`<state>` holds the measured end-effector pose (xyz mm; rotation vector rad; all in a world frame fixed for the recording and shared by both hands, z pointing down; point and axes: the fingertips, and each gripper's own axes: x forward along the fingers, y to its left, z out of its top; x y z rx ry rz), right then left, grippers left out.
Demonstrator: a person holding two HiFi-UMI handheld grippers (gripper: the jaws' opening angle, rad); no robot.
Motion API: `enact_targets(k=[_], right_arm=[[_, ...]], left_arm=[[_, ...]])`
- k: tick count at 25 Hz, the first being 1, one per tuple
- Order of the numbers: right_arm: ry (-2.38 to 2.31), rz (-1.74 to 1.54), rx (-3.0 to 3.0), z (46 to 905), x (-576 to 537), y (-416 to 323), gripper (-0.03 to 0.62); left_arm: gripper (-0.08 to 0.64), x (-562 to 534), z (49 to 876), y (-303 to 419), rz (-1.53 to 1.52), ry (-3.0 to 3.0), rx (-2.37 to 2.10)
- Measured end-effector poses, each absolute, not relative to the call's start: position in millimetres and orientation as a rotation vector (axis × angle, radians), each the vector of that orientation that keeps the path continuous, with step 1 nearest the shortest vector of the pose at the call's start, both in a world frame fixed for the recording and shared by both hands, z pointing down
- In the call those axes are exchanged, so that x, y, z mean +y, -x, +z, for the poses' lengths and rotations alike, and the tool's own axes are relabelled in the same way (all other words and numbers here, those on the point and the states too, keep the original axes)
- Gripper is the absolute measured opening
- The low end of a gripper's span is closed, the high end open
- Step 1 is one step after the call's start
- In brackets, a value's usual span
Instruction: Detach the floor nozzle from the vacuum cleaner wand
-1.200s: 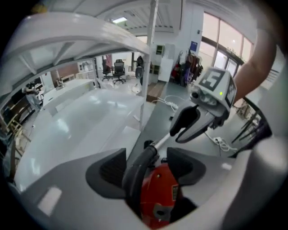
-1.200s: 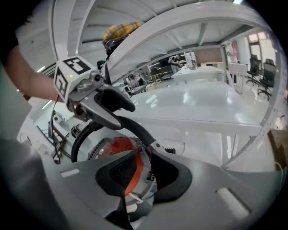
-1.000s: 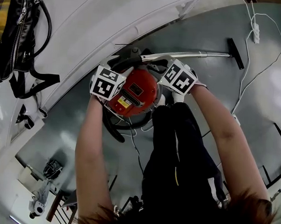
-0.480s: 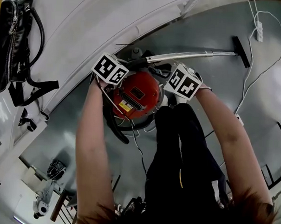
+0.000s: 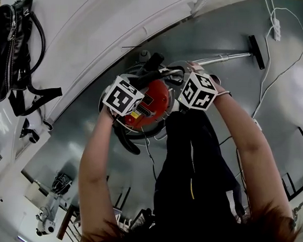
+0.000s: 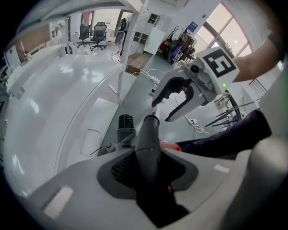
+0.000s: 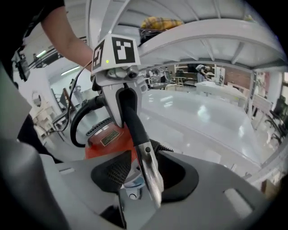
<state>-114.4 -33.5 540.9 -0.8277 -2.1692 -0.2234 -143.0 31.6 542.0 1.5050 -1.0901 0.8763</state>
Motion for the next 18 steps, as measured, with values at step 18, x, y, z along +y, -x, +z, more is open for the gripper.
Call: enact_targets(k=[18], right_arm=[[1.182, -0.646, -2.000, 533.5, 27.2, 67.2, 0.149]], left_arm=[[0.147, 64.6, 474.8, 73.1, 0.948, -1.449, -1.199]])
